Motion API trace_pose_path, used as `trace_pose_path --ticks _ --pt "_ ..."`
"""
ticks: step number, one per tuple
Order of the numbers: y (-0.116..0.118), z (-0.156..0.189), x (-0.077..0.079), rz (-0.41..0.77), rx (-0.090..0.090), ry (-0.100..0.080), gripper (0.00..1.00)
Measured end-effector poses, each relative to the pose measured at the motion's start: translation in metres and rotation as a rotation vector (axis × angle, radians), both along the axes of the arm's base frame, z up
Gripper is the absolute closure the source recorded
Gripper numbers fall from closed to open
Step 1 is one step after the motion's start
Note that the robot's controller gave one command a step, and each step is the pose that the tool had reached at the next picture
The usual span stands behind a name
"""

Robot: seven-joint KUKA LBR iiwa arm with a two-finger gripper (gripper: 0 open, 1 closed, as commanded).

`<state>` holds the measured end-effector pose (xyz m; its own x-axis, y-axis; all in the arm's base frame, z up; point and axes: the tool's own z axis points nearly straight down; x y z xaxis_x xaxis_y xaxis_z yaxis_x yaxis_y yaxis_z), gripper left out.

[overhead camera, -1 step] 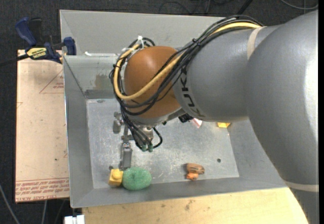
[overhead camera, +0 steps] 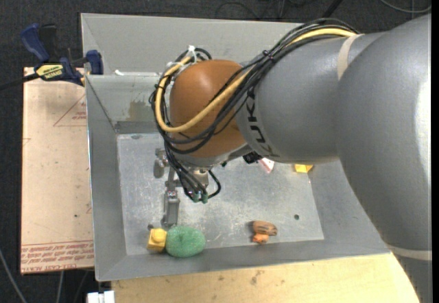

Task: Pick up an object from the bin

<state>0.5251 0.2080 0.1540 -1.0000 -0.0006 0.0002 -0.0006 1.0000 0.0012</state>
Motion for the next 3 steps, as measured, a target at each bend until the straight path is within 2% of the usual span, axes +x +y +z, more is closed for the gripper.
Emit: trace_pose_path --ticks 1,2,3 --pt "-0.035 -0.029 -0.011 0.085 0.002 -0.004 0.0" --pt "-0.062 -0.061 -0.02 0.048 0.0 -0.002 0.0" --pt "-0.059 -0.075 -0.028 0.006 -0.001 -0.002 0.0"
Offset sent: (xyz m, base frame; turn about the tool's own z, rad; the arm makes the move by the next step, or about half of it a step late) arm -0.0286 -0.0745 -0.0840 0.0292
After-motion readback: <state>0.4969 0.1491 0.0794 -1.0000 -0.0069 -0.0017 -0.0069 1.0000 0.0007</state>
